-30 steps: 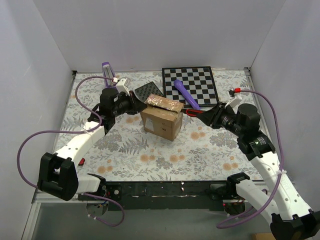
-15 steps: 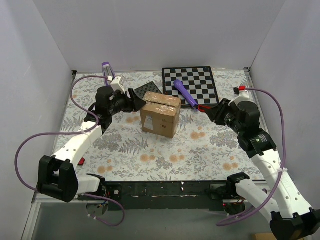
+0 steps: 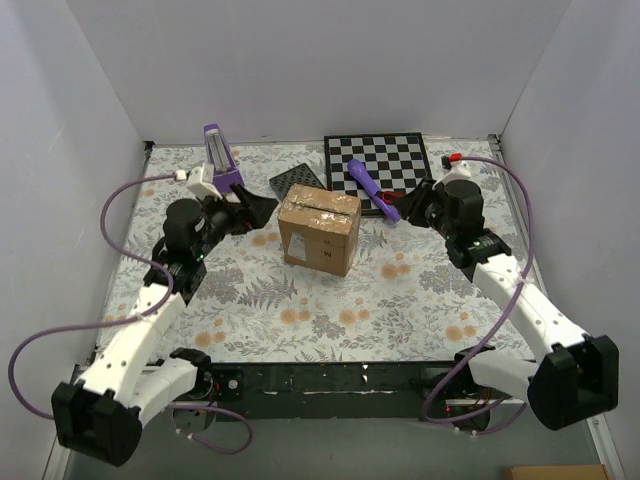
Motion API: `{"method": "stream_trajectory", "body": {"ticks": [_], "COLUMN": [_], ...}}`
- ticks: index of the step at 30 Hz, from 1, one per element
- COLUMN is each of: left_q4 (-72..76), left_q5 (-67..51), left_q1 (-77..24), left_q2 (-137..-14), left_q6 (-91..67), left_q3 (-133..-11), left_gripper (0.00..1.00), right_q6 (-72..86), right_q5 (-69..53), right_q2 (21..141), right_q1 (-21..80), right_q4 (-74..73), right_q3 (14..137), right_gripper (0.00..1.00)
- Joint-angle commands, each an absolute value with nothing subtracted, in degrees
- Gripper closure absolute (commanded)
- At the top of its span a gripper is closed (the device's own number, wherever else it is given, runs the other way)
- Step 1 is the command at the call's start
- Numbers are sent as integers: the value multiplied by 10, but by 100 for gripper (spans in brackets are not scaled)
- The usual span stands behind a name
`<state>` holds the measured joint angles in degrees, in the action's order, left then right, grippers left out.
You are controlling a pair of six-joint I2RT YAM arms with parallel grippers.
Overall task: Unpack the express box
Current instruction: Adjust the express box at the center of the board.
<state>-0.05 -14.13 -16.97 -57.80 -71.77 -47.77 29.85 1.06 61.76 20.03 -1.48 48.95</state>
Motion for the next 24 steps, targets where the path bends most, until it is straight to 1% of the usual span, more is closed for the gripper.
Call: {"method": "stream_trajectory", "body": {"ticks": [1,2,4,6,8,11,12,16,24], "left_q4": [-68,-73,-89,-99,-100,-91,-83,-48,21], "left_q5": [-57,-60,-67,-76,-76,-69,-73,-103,-152], "left_q1": [-169,-169,-170,-170,-170,-170,-170,-170,-170], "left_q2": [-475,-462,-437,-429,-424,-423,-424,-437,-478], "left_q6": [-801,-811,-841,-853,-858,-855,-853,-856,-858], "left_q3": [-400,-364,-337,-309,-301,-297,-298,-302,-315], "left_gripper": [22,25,30,32,25,13,11,7,5], "right_q6": [308,315,324,324,325,319,311,304,315], "right_q5": [-31,-39,-61,-74,-111,-140,-139,-136,-123], "right_q2": [673,682,708,731,743,753,750,728,660], "right_q1": [201,201,201,203,209,230,237,263,326], "right_q4": [108,120,153,161,188,184,174,130,91], "right_q3": [501,499,495,497,495,504,505,483,425], "right_gripper": [99,99,99,99,99,99,99,99,99]}}
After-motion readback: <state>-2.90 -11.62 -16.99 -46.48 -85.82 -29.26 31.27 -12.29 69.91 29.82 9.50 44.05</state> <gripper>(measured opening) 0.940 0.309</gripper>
